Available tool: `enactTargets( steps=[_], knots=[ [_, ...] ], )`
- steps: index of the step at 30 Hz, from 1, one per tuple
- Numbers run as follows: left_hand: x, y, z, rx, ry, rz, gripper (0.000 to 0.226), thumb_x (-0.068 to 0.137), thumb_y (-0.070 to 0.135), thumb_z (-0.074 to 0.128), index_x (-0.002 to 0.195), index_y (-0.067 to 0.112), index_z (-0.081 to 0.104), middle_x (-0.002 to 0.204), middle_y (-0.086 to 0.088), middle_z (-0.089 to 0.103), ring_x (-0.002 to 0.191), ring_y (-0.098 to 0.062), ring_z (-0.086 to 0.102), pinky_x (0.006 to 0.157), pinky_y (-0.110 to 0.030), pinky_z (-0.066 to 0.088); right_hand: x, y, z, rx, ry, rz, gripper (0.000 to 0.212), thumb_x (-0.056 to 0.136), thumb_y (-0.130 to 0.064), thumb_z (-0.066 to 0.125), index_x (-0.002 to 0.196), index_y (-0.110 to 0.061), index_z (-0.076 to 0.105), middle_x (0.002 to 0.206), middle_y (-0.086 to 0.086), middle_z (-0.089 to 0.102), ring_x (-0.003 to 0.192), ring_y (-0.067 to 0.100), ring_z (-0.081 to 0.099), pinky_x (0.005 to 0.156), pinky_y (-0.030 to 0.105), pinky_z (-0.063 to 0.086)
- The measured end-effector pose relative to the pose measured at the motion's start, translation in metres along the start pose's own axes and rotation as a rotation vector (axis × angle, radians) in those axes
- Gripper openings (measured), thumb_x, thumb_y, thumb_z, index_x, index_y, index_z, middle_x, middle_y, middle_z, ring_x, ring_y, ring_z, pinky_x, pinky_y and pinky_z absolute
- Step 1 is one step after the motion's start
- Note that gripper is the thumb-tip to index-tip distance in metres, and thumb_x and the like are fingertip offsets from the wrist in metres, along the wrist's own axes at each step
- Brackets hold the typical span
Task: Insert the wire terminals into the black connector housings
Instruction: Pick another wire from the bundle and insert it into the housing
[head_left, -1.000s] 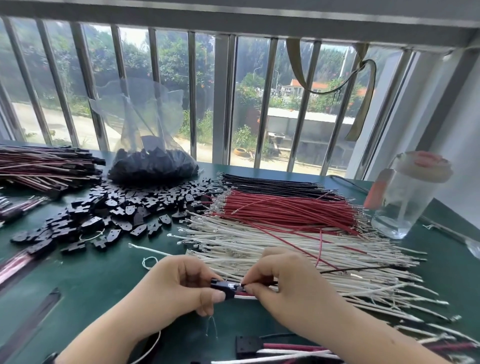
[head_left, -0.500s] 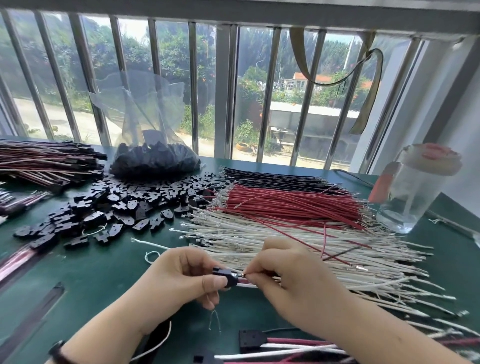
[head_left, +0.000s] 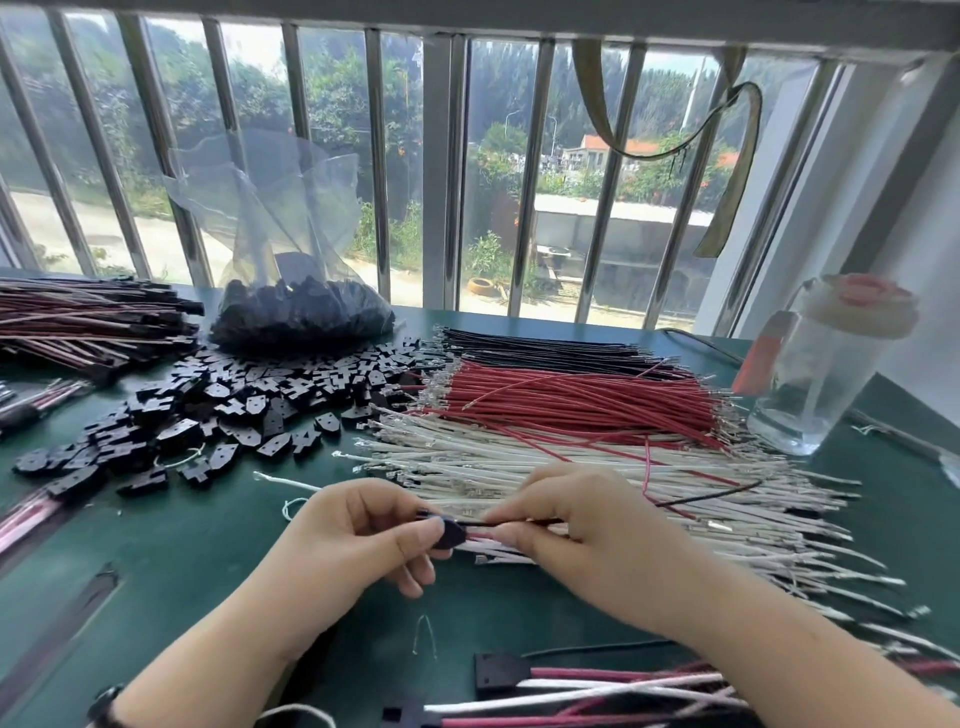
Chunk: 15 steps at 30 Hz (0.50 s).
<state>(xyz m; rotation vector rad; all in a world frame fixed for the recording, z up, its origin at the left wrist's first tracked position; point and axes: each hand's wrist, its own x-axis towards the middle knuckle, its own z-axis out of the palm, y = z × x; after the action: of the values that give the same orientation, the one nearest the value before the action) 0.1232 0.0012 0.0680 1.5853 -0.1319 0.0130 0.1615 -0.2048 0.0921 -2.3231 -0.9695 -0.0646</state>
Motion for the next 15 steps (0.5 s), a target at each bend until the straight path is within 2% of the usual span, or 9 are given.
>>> enactTargets(
  steps=[3, 5, 8, 10, 13, 15],
  knots=[
    [0.0, -0.002, 0.001, 0.022, 0.008, -0.009, 0.007, 0.069, 0.011, 0.071, 0.064, 0.006, 0.07, 0.058, -0.013, 0.067, 0.049, -0.017, 0.061, 0.048, -0.023, 0.052, -0.003, 0.004, 0.002, 0.05, 0.1, 0.039, 0.01, 0.084, -0.032, 0.068, 0.087, -0.027, 0.076, 0.068, -0.018, 0.059, 0.075, 0.001, 0.056, 0.066, 0.018, 0.045],
    [0.0, -0.004, 0.001, 0.052, 0.003, -0.006, 0.008, 0.067, 0.014, 0.072, 0.064, 0.007, 0.07, 0.059, -0.014, 0.067, 0.049, -0.018, 0.062, 0.049, -0.024, 0.052, -0.003, 0.005, 0.009, 0.043, 0.143, 0.028, 0.007, 0.082, -0.029, 0.069, 0.084, -0.026, 0.076, 0.067, -0.017, 0.058, 0.074, 0.003, 0.057, 0.068, 0.025, 0.048],
    [0.0, -0.007, 0.001, 0.065, 0.013, -0.001, 0.012, 0.062, 0.02, 0.073, 0.066, 0.009, 0.071, 0.062, -0.018, 0.067, 0.05, -0.02, 0.062, 0.049, -0.025, 0.053, -0.001, 0.005, 0.016, -0.008, 0.164, -0.015, 0.008, 0.082, -0.029, 0.068, 0.085, -0.028, 0.075, 0.065, -0.019, 0.053, 0.073, 0.006, 0.054, 0.066, 0.032, 0.048],
    [0.002, -0.01, 0.002, 0.081, 0.028, 0.0, 0.01, 0.067, 0.014, 0.074, 0.066, 0.005, 0.069, 0.062, -0.02, 0.067, 0.05, -0.021, 0.062, 0.049, -0.026, 0.053, 0.0, 0.006, 0.019, -0.005, 0.143, -0.026, 0.008, 0.082, -0.029, 0.067, 0.084, -0.026, 0.074, 0.064, -0.016, 0.051, 0.07, 0.006, 0.052, 0.064, 0.036, 0.047],
    [0.004, -0.012, 0.004, 0.127, 0.027, 0.011, 0.008, 0.075, 0.003, 0.072, 0.068, 0.004, 0.068, 0.059, -0.015, 0.066, 0.051, -0.02, 0.063, 0.051, -0.027, 0.055, 0.001, 0.007, 0.02, 0.016, 0.137, -0.024, 0.005, 0.083, -0.027, 0.069, 0.083, -0.025, 0.074, 0.065, -0.013, 0.052, 0.07, 0.006, 0.053, 0.065, 0.037, 0.047],
    [0.005, -0.011, 0.004, 0.082, 0.03, 0.012, 0.009, 0.071, 0.009, 0.073, 0.067, 0.003, 0.069, 0.06, -0.014, 0.067, 0.053, -0.02, 0.064, 0.05, -0.027, 0.055, 0.003, 0.007, 0.019, 0.039, 0.156, -0.034, 0.006, 0.084, -0.029, 0.068, 0.084, -0.027, 0.074, 0.067, -0.018, 0.054, 0.071, 0.005, 0.054, 0.066, 0.032, 0.048]
  ],
)
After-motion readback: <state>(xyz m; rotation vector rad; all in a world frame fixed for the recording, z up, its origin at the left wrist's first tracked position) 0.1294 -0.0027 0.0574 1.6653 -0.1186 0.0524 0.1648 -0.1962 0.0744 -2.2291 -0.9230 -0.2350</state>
